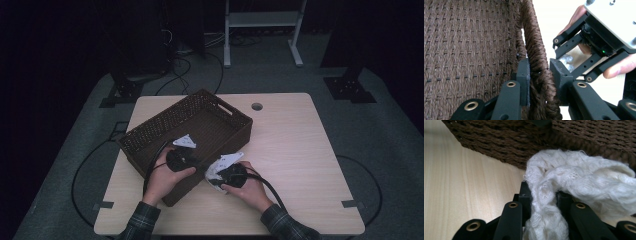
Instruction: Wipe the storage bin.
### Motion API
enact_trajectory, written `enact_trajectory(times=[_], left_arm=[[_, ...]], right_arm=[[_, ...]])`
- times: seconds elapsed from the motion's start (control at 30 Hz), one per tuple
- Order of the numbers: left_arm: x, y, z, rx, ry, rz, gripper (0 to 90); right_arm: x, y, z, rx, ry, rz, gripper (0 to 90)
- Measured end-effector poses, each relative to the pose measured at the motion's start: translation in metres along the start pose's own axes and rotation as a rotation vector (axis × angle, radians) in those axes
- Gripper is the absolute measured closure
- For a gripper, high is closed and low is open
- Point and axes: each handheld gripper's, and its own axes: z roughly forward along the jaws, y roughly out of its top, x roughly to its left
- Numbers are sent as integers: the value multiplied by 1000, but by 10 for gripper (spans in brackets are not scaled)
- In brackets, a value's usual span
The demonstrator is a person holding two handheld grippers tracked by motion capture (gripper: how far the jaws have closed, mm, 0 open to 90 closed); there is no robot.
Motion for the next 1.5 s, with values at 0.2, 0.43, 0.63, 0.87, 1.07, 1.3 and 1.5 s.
enact_trajectory(times=[0.2,0.43,0.63,0.87,1.07,1.3,1.5], left_arm=[[0,0,0,0,0,0,702],[0,0,0,-1,0,4,702],[0,0,0,0,-1,-4,702],[0,0,0,1,-2,-3,701],[1,0,0,3,-2,4,701],[1,0,0,4,0,2,701],[0,0,1,-2,1,-2,702]], right_arm=[[5,3,0,-19,26,-25,722],[11,6,-2,-38,45,-29,722],[17,10,-5,-62,69,-39,722],[24,16,-10,-103,105,-41,722],[31,23,-16,-145,128,-49,722],[32,28,-15,-156,128,-51,723],[31,26,-7,-124,114,-66,724]])
